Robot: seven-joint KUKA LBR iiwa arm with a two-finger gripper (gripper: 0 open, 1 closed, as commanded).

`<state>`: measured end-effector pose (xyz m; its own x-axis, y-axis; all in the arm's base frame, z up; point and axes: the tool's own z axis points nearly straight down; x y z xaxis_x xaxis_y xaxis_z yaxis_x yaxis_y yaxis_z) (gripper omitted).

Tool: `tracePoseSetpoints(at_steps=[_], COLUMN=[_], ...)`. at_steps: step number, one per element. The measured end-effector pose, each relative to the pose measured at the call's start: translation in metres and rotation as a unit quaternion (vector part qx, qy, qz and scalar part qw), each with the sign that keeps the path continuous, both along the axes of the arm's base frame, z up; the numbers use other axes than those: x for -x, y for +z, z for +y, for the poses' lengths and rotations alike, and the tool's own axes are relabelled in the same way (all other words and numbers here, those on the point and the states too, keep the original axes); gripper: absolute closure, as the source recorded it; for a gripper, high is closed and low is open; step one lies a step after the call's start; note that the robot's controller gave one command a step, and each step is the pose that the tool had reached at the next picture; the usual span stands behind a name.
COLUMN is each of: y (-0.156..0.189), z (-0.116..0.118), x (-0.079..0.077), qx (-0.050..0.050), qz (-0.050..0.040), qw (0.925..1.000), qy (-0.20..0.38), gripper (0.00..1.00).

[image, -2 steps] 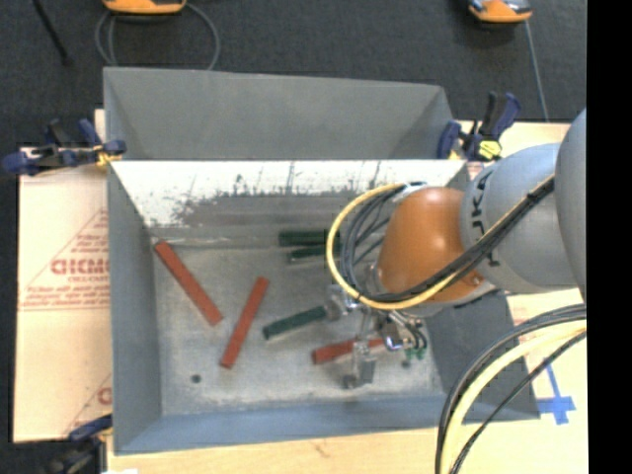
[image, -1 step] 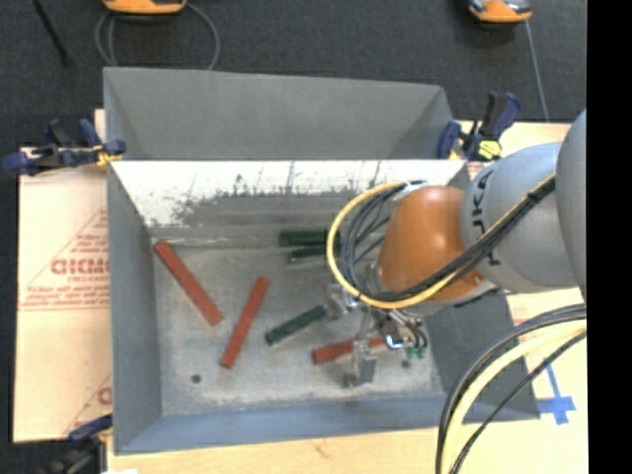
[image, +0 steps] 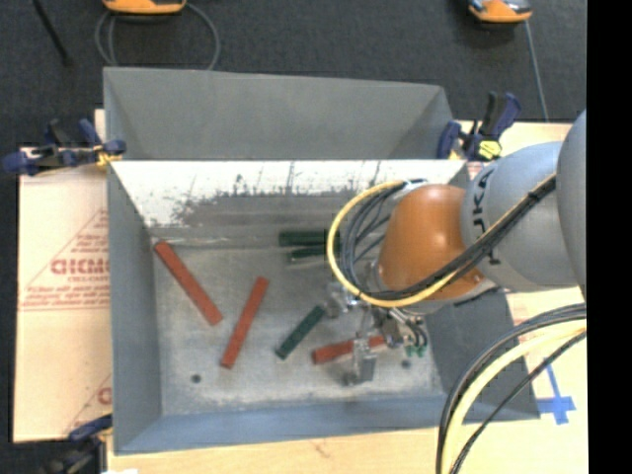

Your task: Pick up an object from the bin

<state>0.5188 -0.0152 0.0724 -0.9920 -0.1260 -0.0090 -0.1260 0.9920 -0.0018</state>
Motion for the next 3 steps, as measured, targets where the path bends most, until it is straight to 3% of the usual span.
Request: tracePoseSetpoints(at_steps=[1,2,3], y=[0.0004,0.0003,0.0072], z=[-0.0005,-0.0006,-0.0012], x=[-0.0015,-0.0014,-0.003], qx=[0.0,0.0,0.0], qz=[-0.0005,-0.0002,-0.0004], qw=[1.0,1.0,1.0], qy=[0.0,0.0,0.0], gripper=[0.0,1.0,1.0])
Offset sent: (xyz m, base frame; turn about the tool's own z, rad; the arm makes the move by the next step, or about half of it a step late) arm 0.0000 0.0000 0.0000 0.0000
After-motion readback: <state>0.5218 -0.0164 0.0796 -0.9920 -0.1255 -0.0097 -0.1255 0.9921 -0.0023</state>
